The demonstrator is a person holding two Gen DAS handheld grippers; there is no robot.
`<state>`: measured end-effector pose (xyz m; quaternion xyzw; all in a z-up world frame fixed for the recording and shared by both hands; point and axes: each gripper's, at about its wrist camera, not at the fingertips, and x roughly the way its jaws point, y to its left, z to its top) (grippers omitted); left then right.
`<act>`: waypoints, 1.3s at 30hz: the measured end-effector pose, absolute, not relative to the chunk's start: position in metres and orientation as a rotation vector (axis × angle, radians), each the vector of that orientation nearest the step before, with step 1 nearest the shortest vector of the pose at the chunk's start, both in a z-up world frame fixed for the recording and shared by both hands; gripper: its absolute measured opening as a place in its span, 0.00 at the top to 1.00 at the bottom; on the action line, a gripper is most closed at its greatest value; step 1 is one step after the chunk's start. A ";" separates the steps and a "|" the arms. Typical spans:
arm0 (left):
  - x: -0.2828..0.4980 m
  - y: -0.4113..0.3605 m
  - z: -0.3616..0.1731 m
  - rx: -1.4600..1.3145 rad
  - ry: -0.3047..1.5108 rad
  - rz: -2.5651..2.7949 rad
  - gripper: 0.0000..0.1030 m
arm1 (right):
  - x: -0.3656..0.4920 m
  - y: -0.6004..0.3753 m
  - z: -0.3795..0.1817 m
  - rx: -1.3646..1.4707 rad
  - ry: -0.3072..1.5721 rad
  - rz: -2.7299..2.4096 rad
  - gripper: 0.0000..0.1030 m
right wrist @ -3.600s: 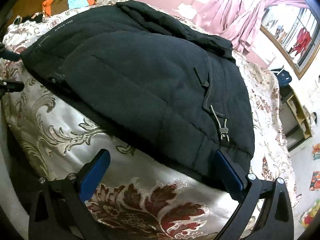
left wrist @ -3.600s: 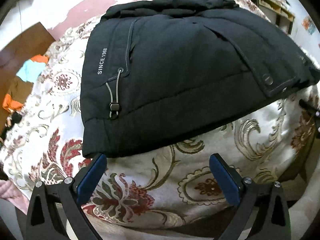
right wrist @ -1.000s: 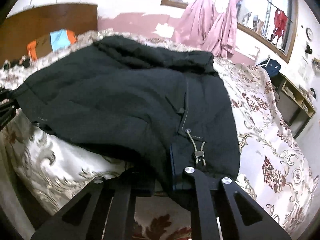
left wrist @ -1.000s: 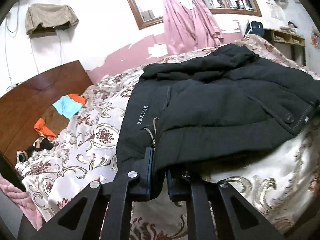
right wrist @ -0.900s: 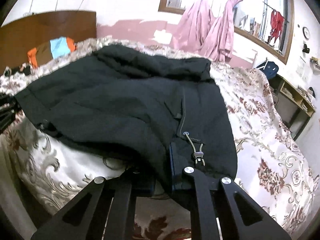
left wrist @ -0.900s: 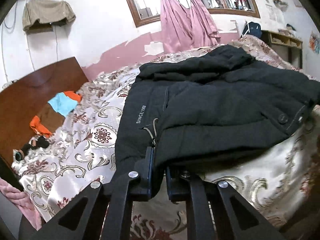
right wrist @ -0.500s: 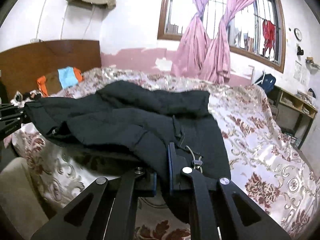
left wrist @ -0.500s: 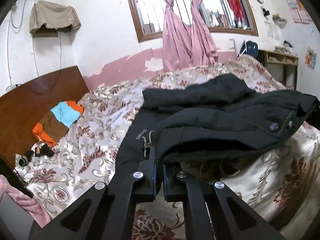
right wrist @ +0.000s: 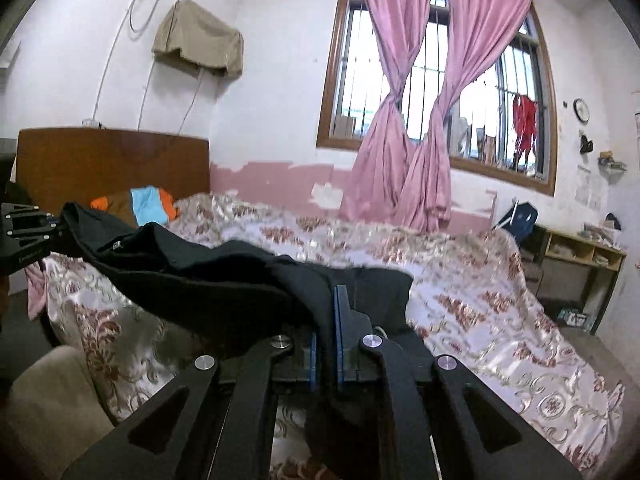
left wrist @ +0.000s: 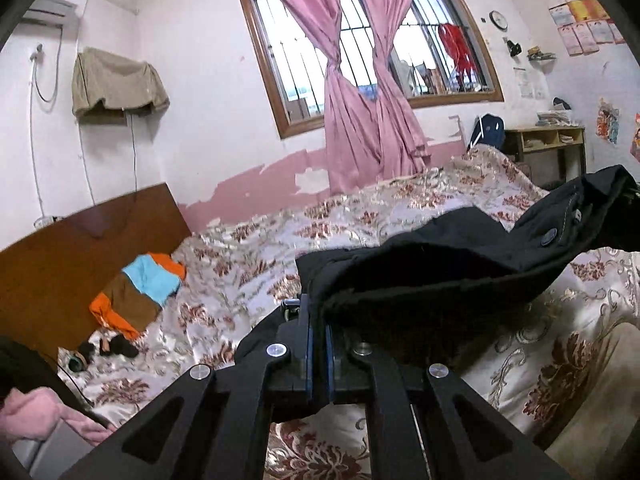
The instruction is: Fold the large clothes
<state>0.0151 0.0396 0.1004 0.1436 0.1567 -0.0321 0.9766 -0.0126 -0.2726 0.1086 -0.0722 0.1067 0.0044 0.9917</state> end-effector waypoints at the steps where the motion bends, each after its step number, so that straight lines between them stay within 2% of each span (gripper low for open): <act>1: 0.015 0.038 0.105 0.290 0.305 -0.065 0.95 | -0.015 -0.272 0.114 -0.143 0.199 0.007 0.95; 10: 0.079 0.025 0.124 0.314 0.294 -0.066 0.95 | 0.029 -0.281 0.134 -0.115 0.215 0.017 0.95; 24: 0.226 -0.005 0.122 0.401 0.355 0.032 0.95 | 0.199 -0.306 0.139 -0.101 0.341 0.056 0.95; 39: 0.400 -0.035 0.057 0.471 0.480 0.063 0.95 | 0.402 -0.314 0.072 -0.153 0.528 -0.013 0.95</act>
